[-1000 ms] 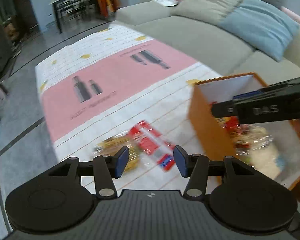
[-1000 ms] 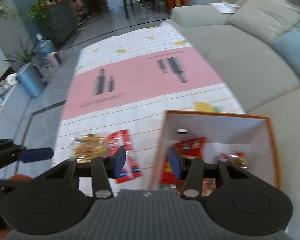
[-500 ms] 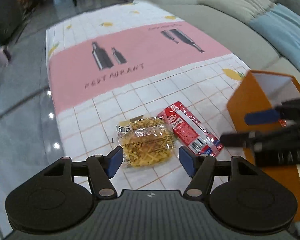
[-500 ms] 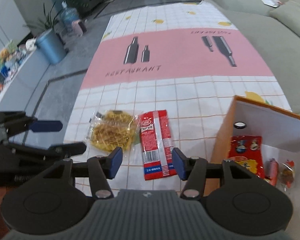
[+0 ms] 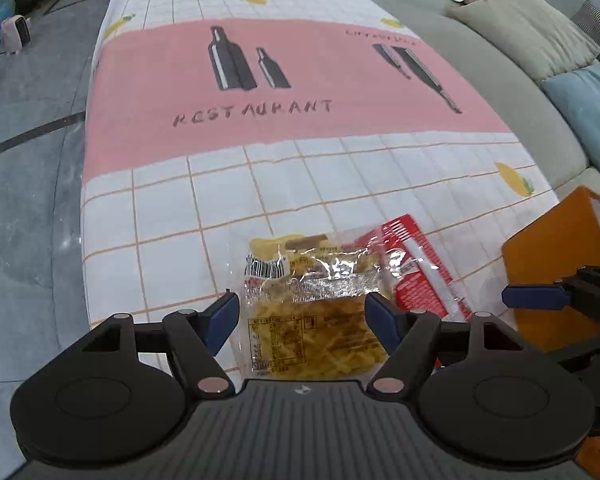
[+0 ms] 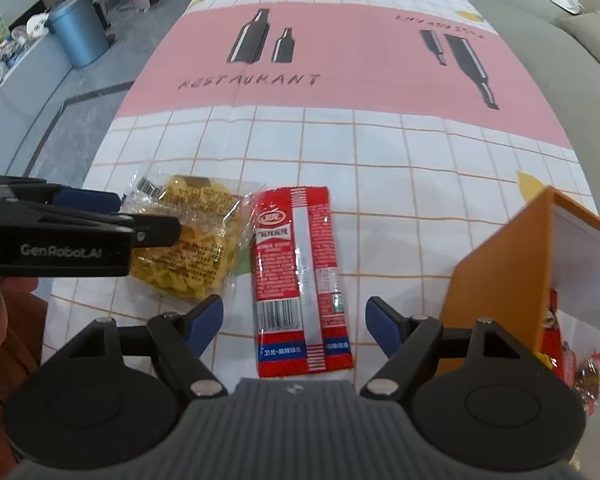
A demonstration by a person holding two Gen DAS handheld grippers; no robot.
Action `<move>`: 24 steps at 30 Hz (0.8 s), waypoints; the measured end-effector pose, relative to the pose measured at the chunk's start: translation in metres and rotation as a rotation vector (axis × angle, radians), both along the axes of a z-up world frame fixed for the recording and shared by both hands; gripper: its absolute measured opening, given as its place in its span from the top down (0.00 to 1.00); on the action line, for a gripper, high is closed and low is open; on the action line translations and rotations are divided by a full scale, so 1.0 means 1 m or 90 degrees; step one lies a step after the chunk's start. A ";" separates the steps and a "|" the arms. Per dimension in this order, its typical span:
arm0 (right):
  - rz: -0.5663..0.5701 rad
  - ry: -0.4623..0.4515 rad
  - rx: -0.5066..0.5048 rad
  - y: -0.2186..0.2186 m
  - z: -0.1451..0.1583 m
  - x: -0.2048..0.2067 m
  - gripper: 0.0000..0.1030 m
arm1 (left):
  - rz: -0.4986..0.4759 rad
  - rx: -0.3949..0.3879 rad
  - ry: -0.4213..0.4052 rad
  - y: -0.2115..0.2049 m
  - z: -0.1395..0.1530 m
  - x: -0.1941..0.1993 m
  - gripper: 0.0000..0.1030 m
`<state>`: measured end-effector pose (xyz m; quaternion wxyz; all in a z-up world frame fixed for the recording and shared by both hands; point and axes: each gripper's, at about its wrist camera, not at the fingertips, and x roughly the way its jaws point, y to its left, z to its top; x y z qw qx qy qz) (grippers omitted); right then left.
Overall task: Organize snacks
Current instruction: 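Grasp the waffle pastry with the left gripper while the right gripper grasps the red stick pack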
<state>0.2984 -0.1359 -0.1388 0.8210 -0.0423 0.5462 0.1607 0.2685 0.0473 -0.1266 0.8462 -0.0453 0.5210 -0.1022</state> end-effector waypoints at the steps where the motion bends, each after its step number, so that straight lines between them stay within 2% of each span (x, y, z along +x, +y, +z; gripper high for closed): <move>1: 0.000 0.005 -0.004 0.002 -0.003 0.002 0.26 | 0.002 0.003 -0.001 0.000 -0.001 0.000 0.17; 7: -0.013 0.028 -0.025 0.003 -0.020 0.013 0.26 | -0.015 -0.003 0.003 -0.004 -0.010 0.001 0.10; 12: -0.014 0.040 -0.024 0.007 -0.028 0.020 0.26 | -0.025 -0.013 0.018 -0.005 -0.018 0.004 0.00; 14: -0.004 0.045 -0.031 0.010 -0.033 0.021 0.26 | -0.021 -0.030 0.026 -0.003 -0.021 0.006 0.00; 17: 0.016 0.026 -0.045 0.016 -0.034 0.019 0.23 | -0.030 -0.019 0.021 -0.007 -0.021 0.006 0.00; 24: -0.004 0.020 -0.037 0.011 -0.037 0.018 0.14 | -0.034 0.003 0.003 -0.018 -0.024 0.005 0.00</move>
